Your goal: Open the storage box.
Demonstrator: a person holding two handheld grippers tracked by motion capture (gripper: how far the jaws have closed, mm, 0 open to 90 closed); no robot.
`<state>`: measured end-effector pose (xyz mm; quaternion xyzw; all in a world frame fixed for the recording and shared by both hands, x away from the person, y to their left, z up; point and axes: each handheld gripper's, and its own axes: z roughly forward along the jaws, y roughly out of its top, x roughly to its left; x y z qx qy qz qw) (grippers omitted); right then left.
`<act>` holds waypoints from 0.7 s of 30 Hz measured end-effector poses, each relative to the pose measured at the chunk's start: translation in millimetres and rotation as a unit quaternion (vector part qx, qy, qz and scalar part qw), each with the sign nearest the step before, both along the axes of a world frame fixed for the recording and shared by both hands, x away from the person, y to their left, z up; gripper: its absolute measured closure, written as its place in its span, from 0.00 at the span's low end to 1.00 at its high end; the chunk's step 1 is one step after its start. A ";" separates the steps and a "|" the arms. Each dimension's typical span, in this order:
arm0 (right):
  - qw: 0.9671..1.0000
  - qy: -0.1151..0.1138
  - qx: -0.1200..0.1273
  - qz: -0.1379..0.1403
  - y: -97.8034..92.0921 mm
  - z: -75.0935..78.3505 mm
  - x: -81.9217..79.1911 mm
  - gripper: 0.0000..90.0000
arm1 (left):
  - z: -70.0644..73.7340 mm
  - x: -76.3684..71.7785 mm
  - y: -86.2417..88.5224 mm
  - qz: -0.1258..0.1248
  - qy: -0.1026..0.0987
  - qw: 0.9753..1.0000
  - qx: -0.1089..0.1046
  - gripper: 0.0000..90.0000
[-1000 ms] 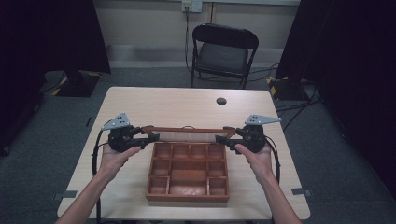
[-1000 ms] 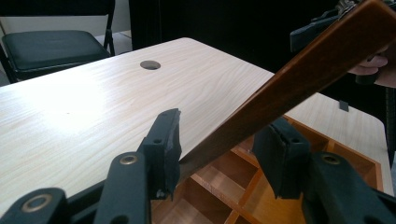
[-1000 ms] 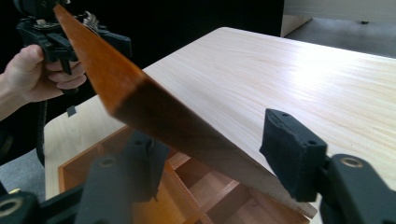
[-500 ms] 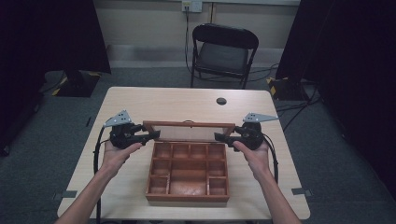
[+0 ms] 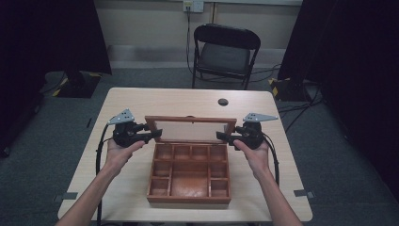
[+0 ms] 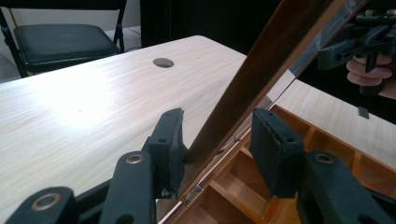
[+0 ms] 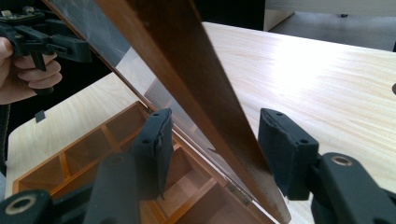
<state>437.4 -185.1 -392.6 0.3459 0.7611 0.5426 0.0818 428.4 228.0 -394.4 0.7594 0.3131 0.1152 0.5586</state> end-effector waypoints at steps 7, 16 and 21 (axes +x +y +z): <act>1.000 -0.004 -0.011 -0.001 1.2 -4.7 4.5 0.50 | -3.6 3.3 -0.3 0.001 -0.002 1.000 0.012 0.62; 1.000 -0.004 -0.019 -0.005 3.0 -10.0 9.3 0.51 | -9.8 8.5 0.4 0.009 0.005 1.000 0.012 0.64; 1.000 -0.001 -0.019 -0.009 3.4 -13.2 12.3 0.51 | -14.7 12.2 0.9 0.013 0.008 1.000 0.016 0.67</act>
